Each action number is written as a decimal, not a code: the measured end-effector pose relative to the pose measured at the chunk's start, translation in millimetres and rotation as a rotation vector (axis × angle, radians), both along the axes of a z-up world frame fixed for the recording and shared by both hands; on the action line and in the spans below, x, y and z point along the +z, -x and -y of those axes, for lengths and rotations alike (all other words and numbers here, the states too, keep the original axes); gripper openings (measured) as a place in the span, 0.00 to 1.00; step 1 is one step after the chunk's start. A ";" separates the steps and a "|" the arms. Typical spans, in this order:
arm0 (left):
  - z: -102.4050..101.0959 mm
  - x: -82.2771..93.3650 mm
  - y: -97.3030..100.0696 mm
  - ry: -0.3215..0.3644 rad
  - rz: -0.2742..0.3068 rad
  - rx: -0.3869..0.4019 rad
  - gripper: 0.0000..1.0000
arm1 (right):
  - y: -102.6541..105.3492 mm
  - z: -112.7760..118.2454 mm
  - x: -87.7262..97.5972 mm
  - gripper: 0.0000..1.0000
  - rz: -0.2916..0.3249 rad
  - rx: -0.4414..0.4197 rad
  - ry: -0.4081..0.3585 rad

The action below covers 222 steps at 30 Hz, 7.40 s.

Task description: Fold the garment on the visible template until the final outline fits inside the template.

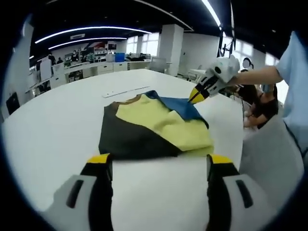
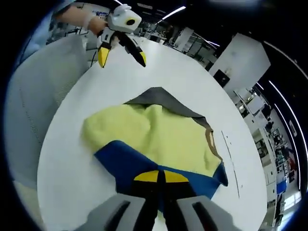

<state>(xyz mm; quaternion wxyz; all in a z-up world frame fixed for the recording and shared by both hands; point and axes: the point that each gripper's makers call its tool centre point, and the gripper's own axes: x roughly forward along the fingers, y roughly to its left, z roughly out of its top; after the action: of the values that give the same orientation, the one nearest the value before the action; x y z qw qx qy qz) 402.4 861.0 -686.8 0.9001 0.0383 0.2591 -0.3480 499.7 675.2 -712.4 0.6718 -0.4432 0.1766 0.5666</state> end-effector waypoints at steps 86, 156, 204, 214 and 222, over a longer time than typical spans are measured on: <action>-17.8 -6.4 16.1 0.028 -0.013 0.056 0.77 | 84.4 -14.6 -29.3 0.19 -0.123 -0.263 -0.233; -6.8 -17.6 6.0 0.049 -0.036 0.031 0.75 | -20.6 200.3 72.4 0.00 0.003 -0.838 -0.346; -7.4 -48.3 -1.8 0.038 -0.132 0.071 0.74 | -123.0 368.4 4.4 0.00 -0.306 -1.308 -0.234; -6.0 -53.6 -2.9 0.038 -0.155 0.076 0.73 | -142.4 372.6 -13.1 0.00 -0.329 -1.304 -0.220; -4.8 -52.7 -5.9 0.041 -0.153 0.076 0.74 | -139.1 371.0 -14.8 0.07 -0.334 -1.290 -0.232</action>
<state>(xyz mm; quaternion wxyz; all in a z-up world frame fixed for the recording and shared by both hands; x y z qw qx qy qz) 408.3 865.8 -739.6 0.8909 -0.0167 0.3214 -0.3205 638.8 304.2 -727.2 0.8826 -0.0804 0.4452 0.1282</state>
